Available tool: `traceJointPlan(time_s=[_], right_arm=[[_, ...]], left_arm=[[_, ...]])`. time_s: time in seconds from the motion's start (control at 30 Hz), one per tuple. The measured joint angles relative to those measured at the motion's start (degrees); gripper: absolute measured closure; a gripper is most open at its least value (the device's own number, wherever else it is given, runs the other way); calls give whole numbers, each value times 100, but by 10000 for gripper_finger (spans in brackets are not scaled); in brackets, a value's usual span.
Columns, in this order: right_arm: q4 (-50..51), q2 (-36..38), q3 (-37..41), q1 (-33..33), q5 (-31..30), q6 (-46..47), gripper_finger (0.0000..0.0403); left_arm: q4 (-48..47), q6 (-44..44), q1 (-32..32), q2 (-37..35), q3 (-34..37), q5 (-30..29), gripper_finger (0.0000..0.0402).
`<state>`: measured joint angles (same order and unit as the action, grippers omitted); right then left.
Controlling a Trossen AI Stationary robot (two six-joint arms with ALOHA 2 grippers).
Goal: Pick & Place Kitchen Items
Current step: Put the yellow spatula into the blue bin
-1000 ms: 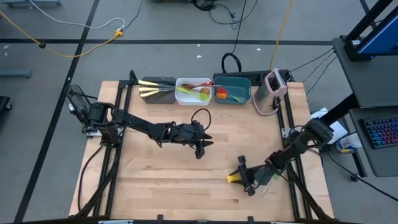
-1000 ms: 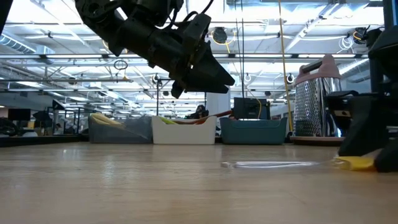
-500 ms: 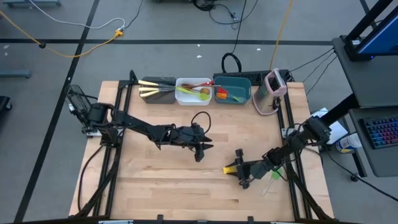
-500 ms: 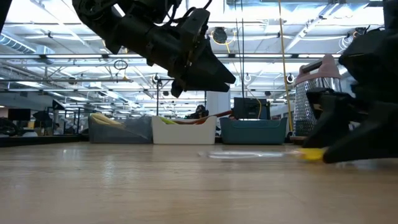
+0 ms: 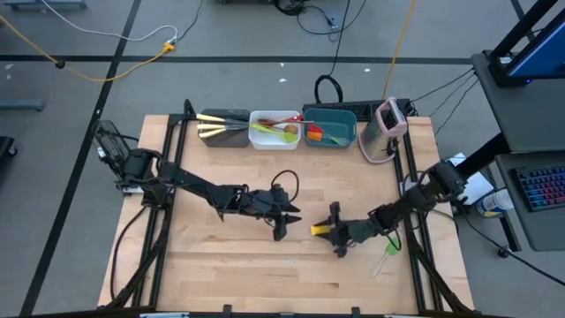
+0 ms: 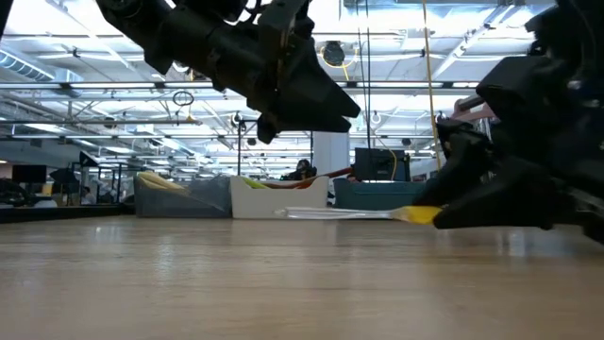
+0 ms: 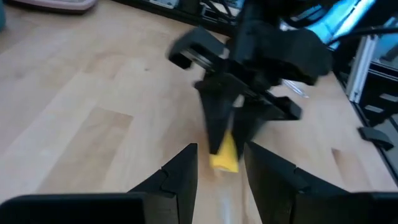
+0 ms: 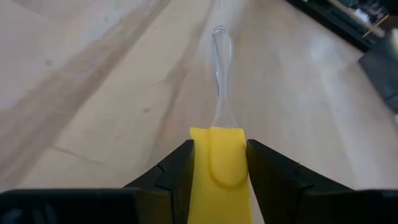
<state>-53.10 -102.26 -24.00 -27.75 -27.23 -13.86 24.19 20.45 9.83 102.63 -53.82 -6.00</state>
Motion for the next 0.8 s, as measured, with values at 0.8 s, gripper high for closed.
traceJointPlan(time_s=[0.8], right_arm=[[431, 862, 5, 1685, -3716, -2055, 268]], left_arm=[[-14, 1036, 535, 0, 0, -644, 266]])
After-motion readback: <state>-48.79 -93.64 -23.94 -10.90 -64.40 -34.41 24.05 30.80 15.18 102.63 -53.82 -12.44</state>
